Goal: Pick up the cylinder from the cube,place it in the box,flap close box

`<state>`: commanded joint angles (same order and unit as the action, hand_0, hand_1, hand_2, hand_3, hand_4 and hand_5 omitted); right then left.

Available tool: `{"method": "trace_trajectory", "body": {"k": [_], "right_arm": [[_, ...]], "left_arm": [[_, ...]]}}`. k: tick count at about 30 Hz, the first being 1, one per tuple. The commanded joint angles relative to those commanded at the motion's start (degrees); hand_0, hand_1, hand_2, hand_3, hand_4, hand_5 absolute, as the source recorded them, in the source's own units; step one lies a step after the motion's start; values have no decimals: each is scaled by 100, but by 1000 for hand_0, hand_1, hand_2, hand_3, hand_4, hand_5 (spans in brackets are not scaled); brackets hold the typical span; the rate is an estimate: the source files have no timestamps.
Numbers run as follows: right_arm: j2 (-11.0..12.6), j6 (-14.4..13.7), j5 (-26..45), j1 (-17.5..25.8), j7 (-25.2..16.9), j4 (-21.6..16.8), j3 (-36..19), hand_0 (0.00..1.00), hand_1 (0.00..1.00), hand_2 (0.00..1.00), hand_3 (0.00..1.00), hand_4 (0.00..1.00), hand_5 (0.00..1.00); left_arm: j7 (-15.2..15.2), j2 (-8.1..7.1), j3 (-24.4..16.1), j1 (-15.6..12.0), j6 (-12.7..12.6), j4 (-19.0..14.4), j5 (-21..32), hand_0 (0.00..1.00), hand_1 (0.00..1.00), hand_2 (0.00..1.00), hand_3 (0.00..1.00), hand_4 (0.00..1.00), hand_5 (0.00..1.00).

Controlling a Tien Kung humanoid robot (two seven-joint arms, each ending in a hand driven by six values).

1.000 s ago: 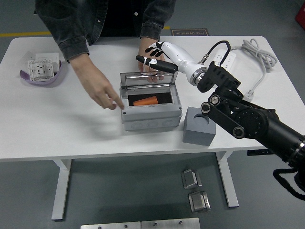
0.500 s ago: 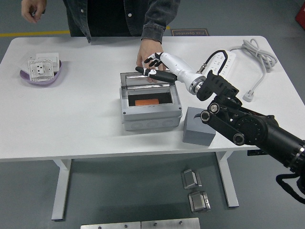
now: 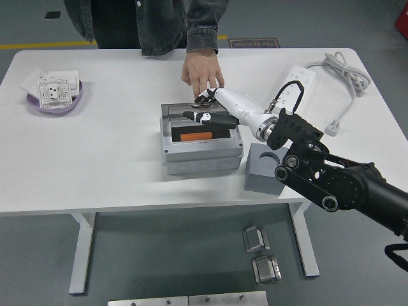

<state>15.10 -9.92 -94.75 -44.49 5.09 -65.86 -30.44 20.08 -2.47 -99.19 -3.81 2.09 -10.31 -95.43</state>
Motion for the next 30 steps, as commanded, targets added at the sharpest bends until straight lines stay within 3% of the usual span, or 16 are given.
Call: {"method": "trace_trajectory", "body": {"k": [16,25,30], "right_arm": [[125,21,-409,345,407,-702,195,815,719,719,747,952,998],[219,-13,-474,545,422,-732,-83,811,720,724,749,931,998],[404,-35,-618,915,403,-889,-689,803,719,723,749,924,998]], "left_arm": [[-17,32,-35,-35,-3,0,-30,722,732,709,861,561,129],[-36,36,8,-39,-16,0,13,721,733,708,860,559,124],[-24,31,-33,-45,-10,0,-24,721,732,708,859,558,121]]}}
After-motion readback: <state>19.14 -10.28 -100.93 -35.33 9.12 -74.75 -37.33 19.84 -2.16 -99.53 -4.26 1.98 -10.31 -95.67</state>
